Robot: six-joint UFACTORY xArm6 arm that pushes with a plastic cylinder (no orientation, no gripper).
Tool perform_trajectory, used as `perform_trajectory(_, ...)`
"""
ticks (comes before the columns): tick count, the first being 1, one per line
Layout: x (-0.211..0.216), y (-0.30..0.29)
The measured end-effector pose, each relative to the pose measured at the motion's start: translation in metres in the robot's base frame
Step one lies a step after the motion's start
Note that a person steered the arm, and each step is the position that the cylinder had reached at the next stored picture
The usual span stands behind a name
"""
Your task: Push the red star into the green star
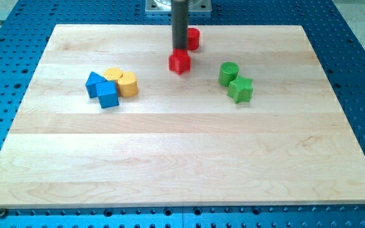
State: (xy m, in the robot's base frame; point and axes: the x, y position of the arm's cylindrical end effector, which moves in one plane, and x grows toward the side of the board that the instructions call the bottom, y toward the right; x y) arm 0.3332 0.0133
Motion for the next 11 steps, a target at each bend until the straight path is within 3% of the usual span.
perform_trajectory(1,0.003,0.001)
perform_trajectory(2,0.009,-0.041)
perform_trajectory(3,0.05,-0.036)
perform_trajectory(4,0.062,0.007)
perform_trajectory(6,0.1,-0.035)
perform_trajectory(9,0.08,0.044)
perform_trajectory(10,0.104,-0.064)
perform_trajectory(11,0.057,-0.08)
